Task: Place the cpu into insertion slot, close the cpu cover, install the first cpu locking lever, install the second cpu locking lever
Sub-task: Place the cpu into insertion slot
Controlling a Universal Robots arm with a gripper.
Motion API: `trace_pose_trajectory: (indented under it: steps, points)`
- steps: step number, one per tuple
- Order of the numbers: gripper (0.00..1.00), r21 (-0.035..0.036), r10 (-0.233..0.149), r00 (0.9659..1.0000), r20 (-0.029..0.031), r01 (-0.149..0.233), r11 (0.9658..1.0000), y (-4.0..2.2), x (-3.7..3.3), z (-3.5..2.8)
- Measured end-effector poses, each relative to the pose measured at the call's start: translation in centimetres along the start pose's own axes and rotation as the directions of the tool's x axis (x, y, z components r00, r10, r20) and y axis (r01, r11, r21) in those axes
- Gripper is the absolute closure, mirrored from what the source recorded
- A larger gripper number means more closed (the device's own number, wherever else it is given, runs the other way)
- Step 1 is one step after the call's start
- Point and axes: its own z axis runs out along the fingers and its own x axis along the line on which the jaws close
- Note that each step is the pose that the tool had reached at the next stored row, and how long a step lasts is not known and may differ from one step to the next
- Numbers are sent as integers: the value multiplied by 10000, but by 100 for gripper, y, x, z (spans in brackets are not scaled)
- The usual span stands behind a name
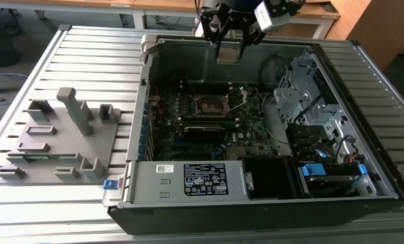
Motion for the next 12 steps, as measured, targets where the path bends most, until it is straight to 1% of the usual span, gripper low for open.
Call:
trace_pose_trajectory:
  steps: [5,12]
  points:
    - [46,-1,0,10000,0,0,10000,0,0,3]
    - [46,-1,0,10000,0,0,10000,-2,0,28]
